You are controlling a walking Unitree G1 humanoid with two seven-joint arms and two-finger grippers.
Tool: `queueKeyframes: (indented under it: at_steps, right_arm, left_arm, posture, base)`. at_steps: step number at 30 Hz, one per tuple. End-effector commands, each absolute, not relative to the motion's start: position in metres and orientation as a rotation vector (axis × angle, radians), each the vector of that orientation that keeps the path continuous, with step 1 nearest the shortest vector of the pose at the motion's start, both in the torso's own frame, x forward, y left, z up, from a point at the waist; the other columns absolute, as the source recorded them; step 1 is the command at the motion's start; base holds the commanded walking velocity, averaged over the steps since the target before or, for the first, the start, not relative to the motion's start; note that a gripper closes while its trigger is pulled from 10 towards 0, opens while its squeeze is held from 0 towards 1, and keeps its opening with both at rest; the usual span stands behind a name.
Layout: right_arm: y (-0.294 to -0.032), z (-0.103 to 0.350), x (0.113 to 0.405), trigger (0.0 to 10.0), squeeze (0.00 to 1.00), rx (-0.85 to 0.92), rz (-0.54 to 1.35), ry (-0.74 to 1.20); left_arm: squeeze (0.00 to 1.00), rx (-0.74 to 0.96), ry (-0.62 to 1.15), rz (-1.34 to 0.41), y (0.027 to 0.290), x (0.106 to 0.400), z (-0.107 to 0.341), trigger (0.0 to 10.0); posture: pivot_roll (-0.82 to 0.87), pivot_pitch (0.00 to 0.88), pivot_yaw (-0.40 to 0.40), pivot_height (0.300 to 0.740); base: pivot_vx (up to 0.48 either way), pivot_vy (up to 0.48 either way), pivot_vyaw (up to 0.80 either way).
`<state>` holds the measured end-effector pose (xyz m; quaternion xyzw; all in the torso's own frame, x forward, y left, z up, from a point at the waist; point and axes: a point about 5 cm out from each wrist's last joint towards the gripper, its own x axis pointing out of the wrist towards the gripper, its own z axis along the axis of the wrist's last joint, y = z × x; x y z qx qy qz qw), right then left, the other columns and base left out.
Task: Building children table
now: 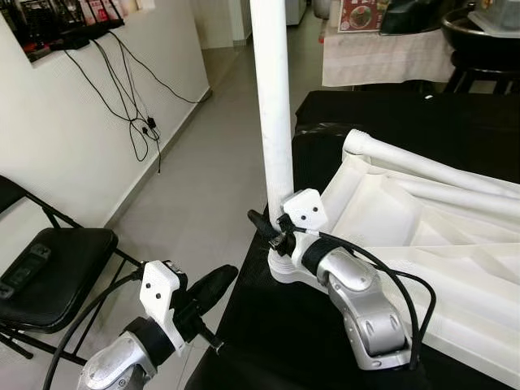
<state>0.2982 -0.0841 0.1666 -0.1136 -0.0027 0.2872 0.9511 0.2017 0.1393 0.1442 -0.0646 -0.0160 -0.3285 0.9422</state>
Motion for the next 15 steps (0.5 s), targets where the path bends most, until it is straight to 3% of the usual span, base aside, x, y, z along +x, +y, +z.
queueKeyframes:
  at_steps: [1, 2, 3, 9, 10, 11, 12, 15]
  right_arm:
    - [-0.079, 0.160, 0.297, 10.0, 0.89, -0.226, 0.625, 0.032]
    - [-0.079, 0.160, 0.297, 10.0, 0.89, -0.226, 0.625, 0.032]
    - [-0.066, 0.177, 0.291, 10.0, 1.00, -0.201, 0.930, -0.018]
    - [-0.069, 0.192, 0.294, 10.0, 1.00, -0.292, 1.228, -0.068]
    - [-0.070, 0.193, 0.297, 10.0, 0.47, -0.310, 1.298, -0.057]
    - [-0.070, 0.193, 0.299, 10.0, 0.47, -0.316, 1.342, -0.046]
    - [-0.071, 0.194, 0.300, 10.0, 0.00, -0.313, 1.377, -0.037]
    - [-0.070, 0.196, 0.302, 10.0, 0.00, -0.297, 1.415, -0.029]
  left_arm:
    - [0.00, -0.118, -0.003, -0.647, 0.145, 0.202, 0.139, 10.0]
    - [0.00, -0.118, -0.003, -0.647, 0.145, 0.202, 0.139, 10.0]
    - [0.00, -0.120, -0.002, -0.650, 0.144, 0.203, 0.139, 10.0]
    - [0.00, -0.122, -0.001, -0.655, 0.143, 0.202, 0.138, 10.0]
    - [0.00, -0.122, -0.001, -0.655, 0.143, 0.202, 0.138, 10.0]
    - [0.00, -0.122, -0.002, -0.655, 0.142, 0.202, 0.138, 10.0]
    - [0.00, -0.121, -0.002, -0.655, 0.142, 0.201, 0.138, 10.0]
    - [0.00, -0.121, -0.002, -0.653, 0.142, 0.201, 0.138, 10.0]
  posture:
    - [-0.07, 0.114, 0.101, 0.740]
    - [-0.07, 0.114, 0.101, 0.740]
    - [-0.07, 0.107, 0.104, 0.740]
    - [-0.06, 0.102, 0.098, 0.740]
    - [-0.05, 0.101, 0.093, 0.740]
    - [-0.05, 0.101, 0.093, 0.740]
    - [-0.05, 0.102, 0.092, 0.740]
    - [-0.05, 0.102, 0.091, 0.740]
  base:
    - [0.000, 0.000, 0.00]
    - [0.000, 0.000, 0.00]
    - [0.000, 0.000, 0.00]
    - [0.000, 0.000, 0.00]
    - [0.000, 0.000, 0.00]
    - [0.000, 0.000, 0.00]
    - [0.000, 0.000, 0.00]
    - [0.000, 0.000, 0.00]
